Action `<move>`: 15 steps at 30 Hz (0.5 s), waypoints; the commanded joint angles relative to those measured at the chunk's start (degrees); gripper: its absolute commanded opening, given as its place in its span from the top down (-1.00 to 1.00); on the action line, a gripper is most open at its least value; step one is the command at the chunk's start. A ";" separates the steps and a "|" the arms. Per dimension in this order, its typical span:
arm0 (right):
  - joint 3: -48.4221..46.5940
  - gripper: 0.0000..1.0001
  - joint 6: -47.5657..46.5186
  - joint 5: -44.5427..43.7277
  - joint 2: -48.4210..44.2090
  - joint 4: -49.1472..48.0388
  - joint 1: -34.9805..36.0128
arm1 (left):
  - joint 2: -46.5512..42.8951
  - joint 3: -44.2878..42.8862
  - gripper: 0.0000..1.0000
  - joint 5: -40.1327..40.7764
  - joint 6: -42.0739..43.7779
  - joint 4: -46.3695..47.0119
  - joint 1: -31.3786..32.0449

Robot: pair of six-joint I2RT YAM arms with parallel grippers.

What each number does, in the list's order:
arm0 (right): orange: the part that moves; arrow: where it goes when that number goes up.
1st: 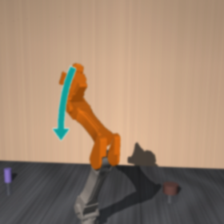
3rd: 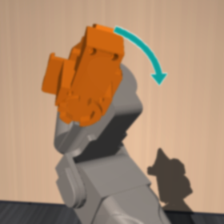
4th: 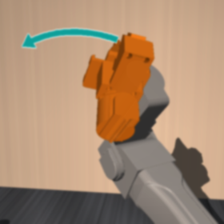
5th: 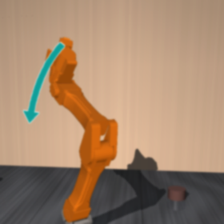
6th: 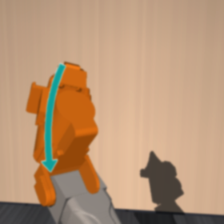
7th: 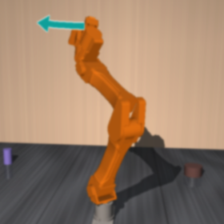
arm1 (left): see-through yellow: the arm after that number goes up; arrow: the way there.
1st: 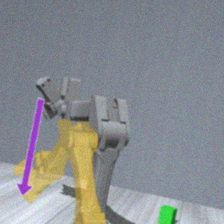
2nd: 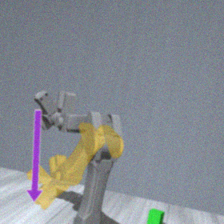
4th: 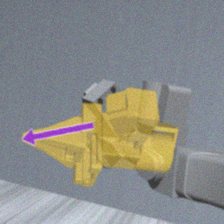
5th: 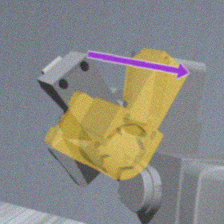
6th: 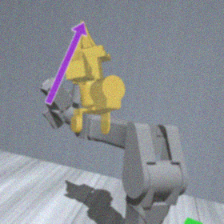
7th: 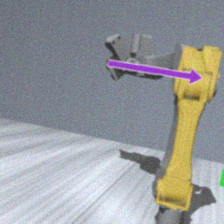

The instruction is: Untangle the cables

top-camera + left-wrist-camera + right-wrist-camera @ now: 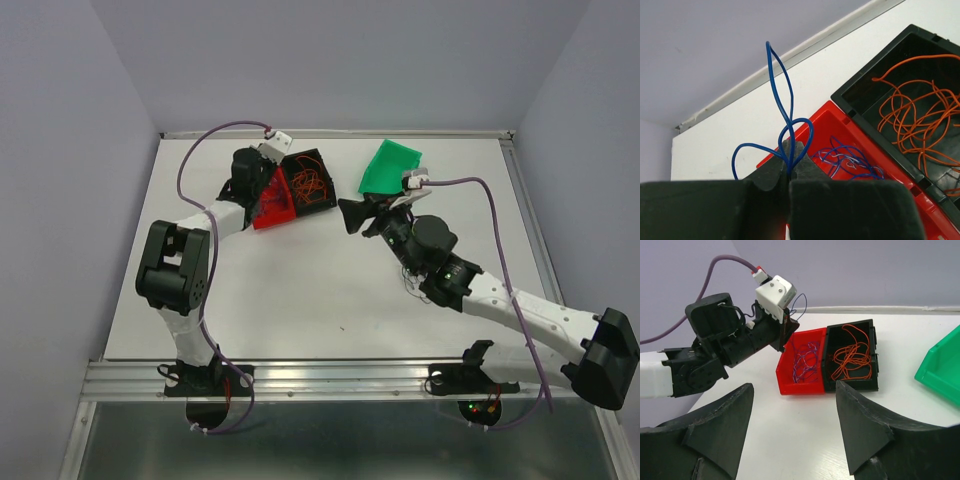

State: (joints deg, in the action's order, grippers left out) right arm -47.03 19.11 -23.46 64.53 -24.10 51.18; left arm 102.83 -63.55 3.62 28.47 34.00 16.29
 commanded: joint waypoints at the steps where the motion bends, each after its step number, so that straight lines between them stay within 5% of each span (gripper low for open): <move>1: 1.06 -0.44 -0.83 -1.67 -1.69 -3.15 0.24 | -0.44 -3.95 1.00 1.75 -2.71 -5.49 -0.03; 15: 1.41 -0.44 -0.74 -2.29 -1.95 -3.24 0.15 | 13.18 -21.26 1.00 -2.82 -11.32 -33.90 0.76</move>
State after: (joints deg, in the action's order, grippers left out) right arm -46.96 19.03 -24.05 64.16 -24.49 51.18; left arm 115.07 -79.88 2.70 21.47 9.08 16.91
